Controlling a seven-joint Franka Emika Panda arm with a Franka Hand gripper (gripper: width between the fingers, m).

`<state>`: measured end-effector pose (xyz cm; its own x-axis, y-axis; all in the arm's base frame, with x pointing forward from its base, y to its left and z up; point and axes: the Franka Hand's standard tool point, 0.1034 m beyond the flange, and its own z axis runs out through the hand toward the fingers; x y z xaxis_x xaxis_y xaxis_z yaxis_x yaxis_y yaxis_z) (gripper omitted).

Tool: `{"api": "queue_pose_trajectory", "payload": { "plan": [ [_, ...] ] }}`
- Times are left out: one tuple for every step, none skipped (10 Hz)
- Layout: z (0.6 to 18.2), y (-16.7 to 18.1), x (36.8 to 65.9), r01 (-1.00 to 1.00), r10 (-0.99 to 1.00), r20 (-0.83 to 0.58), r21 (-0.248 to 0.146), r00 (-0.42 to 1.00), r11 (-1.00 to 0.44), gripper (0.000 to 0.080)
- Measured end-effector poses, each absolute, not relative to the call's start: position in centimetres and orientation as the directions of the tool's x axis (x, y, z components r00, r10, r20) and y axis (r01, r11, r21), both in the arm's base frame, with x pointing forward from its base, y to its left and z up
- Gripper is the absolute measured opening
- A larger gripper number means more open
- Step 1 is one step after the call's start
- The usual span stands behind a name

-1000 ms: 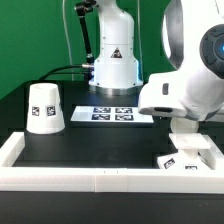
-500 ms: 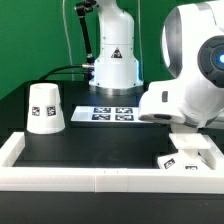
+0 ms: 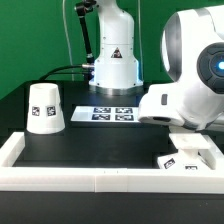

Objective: Assemble lamp

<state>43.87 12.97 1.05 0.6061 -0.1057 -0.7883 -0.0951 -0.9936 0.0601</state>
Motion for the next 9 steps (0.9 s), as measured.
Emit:
{"api": "queue_pose_trajectory", "payload": {
  "plan": [
    [1.1,13.0,43.9,-0.095,-0.106,-0.788,0.060,0.606,-0.994,0.0574],
    [1.1,13.0,43.9,-0.095,-0.106,-0.788,0.060,0.606,-0.994,0.0574],
    [1.1,13.0,43.9,-0.095,-0.106,-0.788,0.060,0.606,-0.994,0.0574],
    [1.1,12.9,43.9,-0.090,-0.098,-0.789,0.054,0.607,-0.994,0.0574],
    [2.0,12.3,44.5,-0.056,-0.042,-0.794,0.010,0.607,-0.998,0.0574],
    [3.3,11.8,45.5,-0.043,-0.009,-0.793,-0.022,0.609,-0.999,0.0574],
    [4.9,11.1,46.5,-0.044,0.004,-0.793,-0.040,0.610,-0.998,0.0576],
    [6.5,10.4,47.6,-0.052,0.005,-0.785,-0.048,0.619,-0.997,0.0576],
    [8.0,9.8,48.3,-0.052,0.014,-0.790,-0.058,0.612,-0.997,0.0576]
  ]
}}
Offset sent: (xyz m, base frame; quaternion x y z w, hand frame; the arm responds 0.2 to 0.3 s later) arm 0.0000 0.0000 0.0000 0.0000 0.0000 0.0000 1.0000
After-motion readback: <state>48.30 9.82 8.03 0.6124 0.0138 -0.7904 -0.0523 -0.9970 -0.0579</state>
